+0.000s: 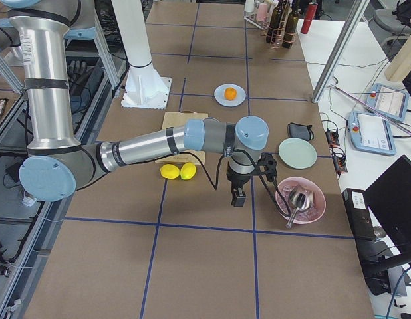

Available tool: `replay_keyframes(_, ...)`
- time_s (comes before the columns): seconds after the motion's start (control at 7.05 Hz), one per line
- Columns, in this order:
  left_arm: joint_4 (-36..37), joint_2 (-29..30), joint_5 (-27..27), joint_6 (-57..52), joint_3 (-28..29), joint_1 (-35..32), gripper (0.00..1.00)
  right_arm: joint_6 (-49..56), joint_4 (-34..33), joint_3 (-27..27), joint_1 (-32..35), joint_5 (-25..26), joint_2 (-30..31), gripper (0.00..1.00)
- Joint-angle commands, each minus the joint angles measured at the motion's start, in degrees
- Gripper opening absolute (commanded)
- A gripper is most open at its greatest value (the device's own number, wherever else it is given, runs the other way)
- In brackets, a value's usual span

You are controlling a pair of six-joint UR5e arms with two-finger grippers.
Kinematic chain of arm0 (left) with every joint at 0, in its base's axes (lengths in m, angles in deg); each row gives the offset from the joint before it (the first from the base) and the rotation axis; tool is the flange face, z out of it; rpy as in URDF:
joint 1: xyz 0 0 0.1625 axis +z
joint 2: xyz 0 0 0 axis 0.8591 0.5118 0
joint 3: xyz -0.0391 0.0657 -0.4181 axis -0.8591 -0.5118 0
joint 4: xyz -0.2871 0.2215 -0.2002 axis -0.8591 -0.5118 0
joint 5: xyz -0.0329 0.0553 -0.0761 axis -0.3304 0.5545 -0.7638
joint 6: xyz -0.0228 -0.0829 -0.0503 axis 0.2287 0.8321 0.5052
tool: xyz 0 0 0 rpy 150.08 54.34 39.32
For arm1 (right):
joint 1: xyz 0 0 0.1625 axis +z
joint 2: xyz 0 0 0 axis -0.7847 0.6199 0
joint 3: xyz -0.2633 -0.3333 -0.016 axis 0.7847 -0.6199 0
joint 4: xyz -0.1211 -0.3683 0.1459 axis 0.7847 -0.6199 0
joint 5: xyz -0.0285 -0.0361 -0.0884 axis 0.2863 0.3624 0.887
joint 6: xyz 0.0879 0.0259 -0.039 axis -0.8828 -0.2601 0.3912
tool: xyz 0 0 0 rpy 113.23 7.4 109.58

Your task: Pick orange to plate

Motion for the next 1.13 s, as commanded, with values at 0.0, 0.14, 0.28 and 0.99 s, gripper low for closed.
replay_keyframes(0.0,-0.06,-0.84,-0.46,-0.29,-0.31,0.84,1.00,0.43,0.34,-0.45,-0.15,-0.48,1.45,1.00)
replay_keyframes(0.14,-2.67,0.56,-0.38,-0.29,0.56,1.10,1.00,-0.01,0.43,-0.62,-0.41,-0.48,1.54,1.00)
replay_keyframes(0.28,-2.79,1.96,-0.46,-0.21,0.31,1.11,1.00,-0.27,0.34,-0.62,-0.50,-0.48,1.36,1.00)
replay_keyframes(0.99,-0.69,1.54,0.15,0.49,1.01,0.93,1.00,-0.01,0.51,-0.19,-1.29,-1.36,1.28,1.00)
